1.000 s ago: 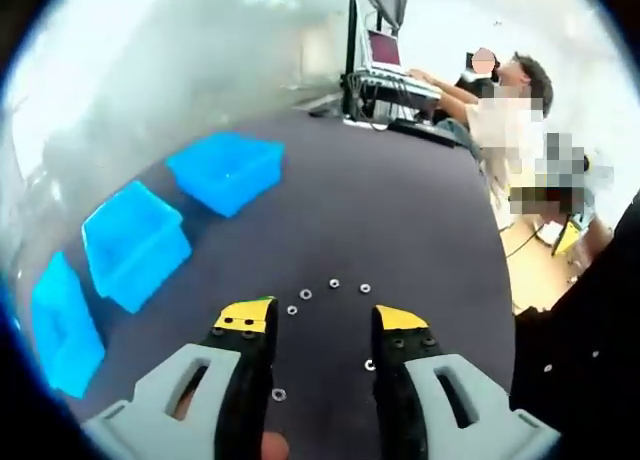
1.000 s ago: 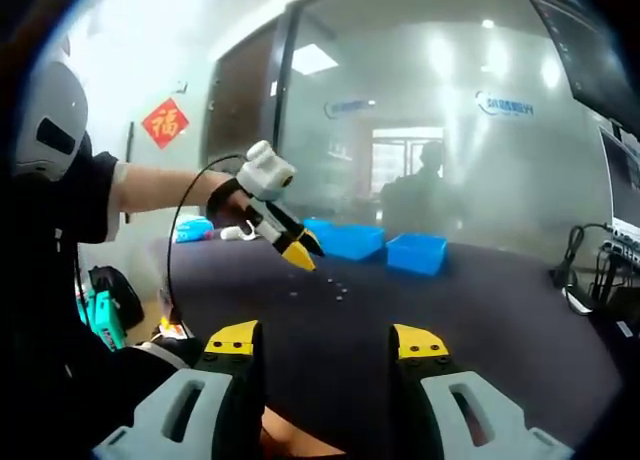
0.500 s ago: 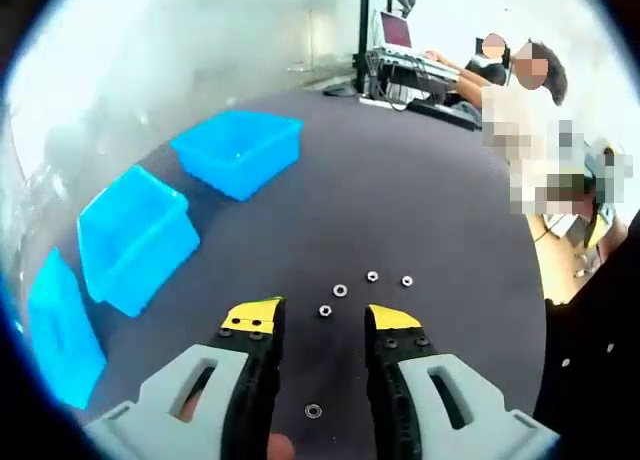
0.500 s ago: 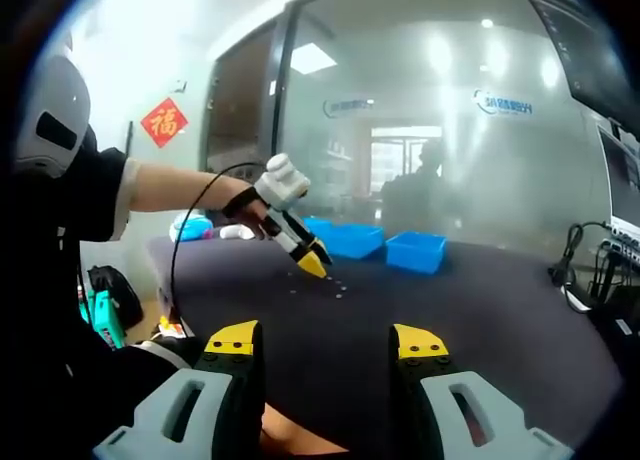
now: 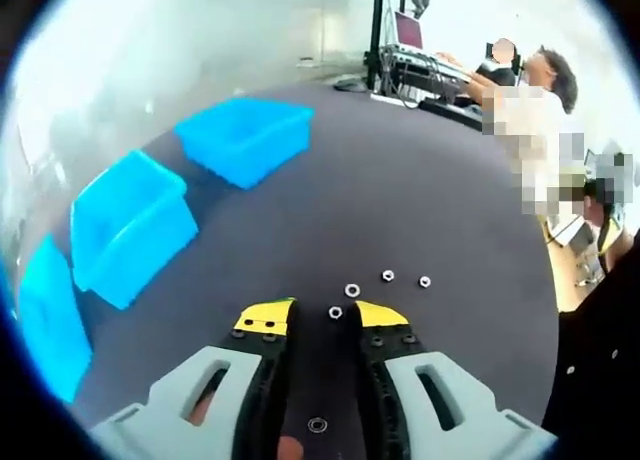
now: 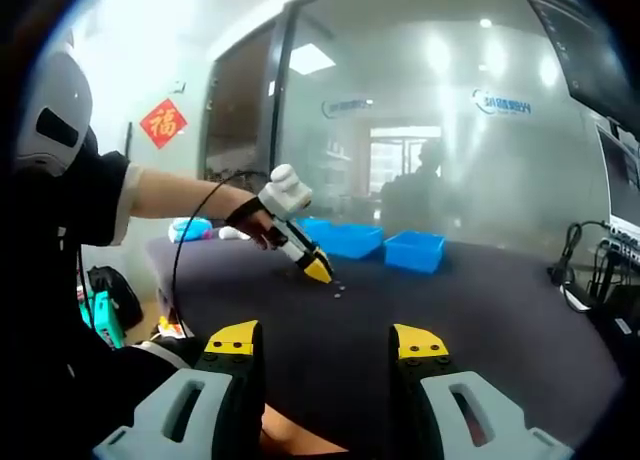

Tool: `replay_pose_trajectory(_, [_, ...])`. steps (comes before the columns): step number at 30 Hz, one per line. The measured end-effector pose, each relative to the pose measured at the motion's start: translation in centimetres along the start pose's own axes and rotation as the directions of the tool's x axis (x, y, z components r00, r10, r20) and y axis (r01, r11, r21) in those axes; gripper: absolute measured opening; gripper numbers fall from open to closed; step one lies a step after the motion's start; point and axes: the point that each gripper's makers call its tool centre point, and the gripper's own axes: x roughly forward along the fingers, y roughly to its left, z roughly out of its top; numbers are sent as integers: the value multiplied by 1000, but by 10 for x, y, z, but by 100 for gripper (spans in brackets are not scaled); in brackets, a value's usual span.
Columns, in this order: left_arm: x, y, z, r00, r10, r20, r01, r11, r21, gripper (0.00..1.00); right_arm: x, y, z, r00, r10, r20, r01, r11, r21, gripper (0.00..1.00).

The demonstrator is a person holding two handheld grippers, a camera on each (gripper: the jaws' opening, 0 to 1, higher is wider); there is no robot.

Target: Sort the screws, nuts, and washers into the corresponding bins

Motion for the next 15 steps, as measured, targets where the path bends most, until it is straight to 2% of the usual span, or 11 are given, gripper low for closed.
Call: replay_pose_trajectory(15, [-2,-2,-4,1000,-10,24,11,999,-51,6,0,3,-1,1000,6,4,-6,1000,1,46])
